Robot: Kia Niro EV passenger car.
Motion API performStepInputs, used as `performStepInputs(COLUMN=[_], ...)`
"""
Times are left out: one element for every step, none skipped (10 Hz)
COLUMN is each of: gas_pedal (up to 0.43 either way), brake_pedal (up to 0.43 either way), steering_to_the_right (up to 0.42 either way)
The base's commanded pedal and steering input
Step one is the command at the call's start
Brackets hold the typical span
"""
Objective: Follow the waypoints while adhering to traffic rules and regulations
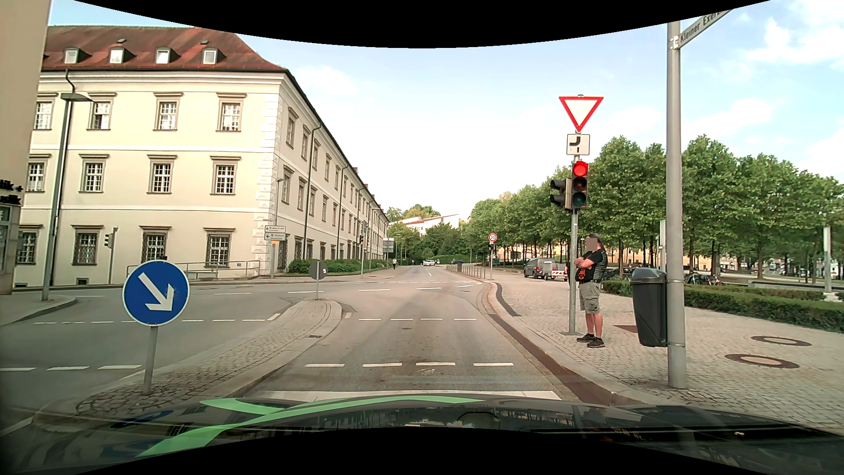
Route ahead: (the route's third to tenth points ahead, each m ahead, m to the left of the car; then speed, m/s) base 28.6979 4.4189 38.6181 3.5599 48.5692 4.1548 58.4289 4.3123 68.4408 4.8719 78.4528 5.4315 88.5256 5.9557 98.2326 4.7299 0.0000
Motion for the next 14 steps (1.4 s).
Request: performStepInputs(gas_pedal=[0.0,0.0,0.0,0.0,0.0,0.0,0.0,0.0,0.0,0.0,0.0,0.0,0.0,0.0], brake_pedal=[0.457,0.457,0.451,0.457,0.451,0.457,0.457,0.457,0.457,0.457,0.451,0.457,0.457,0.457], steering_to_the_right=[0.005,0.005,0.005,0.006,0.006,0.006,0.006,0.005,0.006,0.005,0.006,0.005,0.006,0.006])
